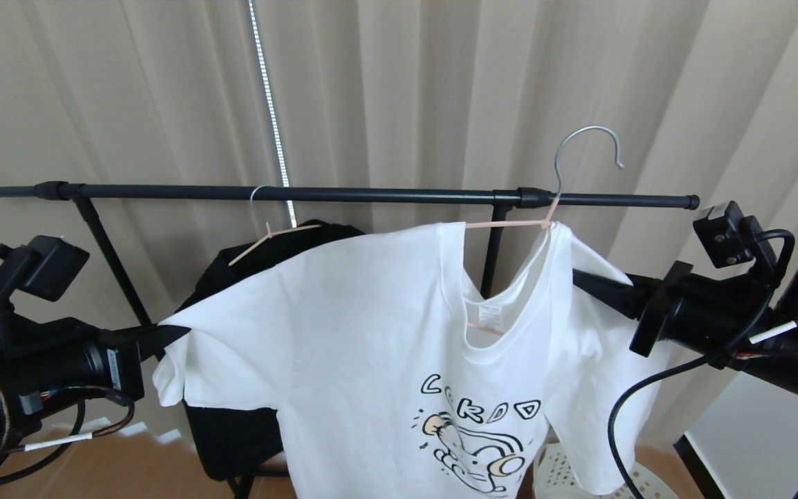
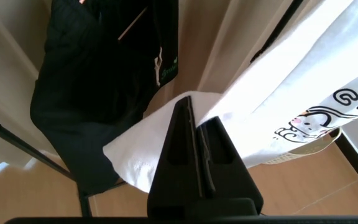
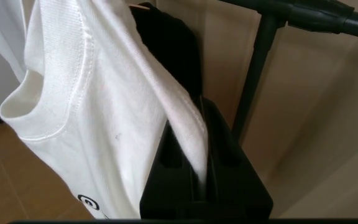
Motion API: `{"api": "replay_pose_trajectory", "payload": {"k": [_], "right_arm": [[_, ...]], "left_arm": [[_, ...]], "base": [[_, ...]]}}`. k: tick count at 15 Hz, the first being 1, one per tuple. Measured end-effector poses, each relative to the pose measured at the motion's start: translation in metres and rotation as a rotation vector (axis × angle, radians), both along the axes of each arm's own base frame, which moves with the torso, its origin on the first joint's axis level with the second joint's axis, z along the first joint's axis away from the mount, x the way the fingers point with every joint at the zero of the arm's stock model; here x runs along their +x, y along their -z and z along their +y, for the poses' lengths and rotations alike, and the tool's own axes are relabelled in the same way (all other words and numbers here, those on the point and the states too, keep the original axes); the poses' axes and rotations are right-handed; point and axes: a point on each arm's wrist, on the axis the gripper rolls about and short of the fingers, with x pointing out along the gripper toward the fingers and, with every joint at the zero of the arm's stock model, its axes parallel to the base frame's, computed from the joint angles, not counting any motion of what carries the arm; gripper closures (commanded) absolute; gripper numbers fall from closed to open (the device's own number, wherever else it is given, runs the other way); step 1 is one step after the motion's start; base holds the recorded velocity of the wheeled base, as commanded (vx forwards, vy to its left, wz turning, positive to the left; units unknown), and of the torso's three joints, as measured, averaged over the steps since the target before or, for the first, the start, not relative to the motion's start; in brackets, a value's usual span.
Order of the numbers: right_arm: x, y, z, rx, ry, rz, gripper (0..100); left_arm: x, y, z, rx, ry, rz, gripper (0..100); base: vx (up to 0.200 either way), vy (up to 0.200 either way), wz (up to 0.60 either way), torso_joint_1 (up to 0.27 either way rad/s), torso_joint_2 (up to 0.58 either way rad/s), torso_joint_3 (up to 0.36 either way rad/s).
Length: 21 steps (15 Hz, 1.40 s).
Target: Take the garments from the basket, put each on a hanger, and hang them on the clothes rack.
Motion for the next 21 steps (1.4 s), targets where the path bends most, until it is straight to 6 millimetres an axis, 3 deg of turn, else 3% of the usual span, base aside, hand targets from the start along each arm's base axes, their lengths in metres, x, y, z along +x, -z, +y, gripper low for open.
{"api": "replay_pose_trajectory", "payload": {"k": [7,8,14,18,21], "right_arm": [[0.002,0.001,0.0,-0.001,0.0,0.005,100],[0.002,0.001,0.001,-0.001,0.0,0.005,100],[0.001,0.003,0.001,-0.007,-0.003,0.009,100],[0.0,0.003,0.007,-0.008,-0.026,0.007,100],[-0.002,0.006,0.017,-0.037,-0.07,-0.007,100]], "left_arm": [[-0.008,0.001,0.002,0.0,-0.004,-0.005,100],[-0.009,0.001,0.002,0.0,-0.004,-0.006,0],[-0.017,-0.005,-0.003,-0.026,0.073,-0.039,0],[-0.016,-0.027,-0.006,-0.047,0.128,-0.103,0],[-0.012,-0.055,-0.018,-0.054,0.156,-0.069,0]], "base": [[0.0,0.0,0.0,0.0,0.0,0.0],[0.0,0.0,0.0,0.0,0.0,0.0],[0.0,0.0,0.0,0.0,0.0,0.0],[0.0,0.0,0.0,0.0,0.0,0.0],[0.0,0.0,0.0,0.0,0.0,0.0]]}}
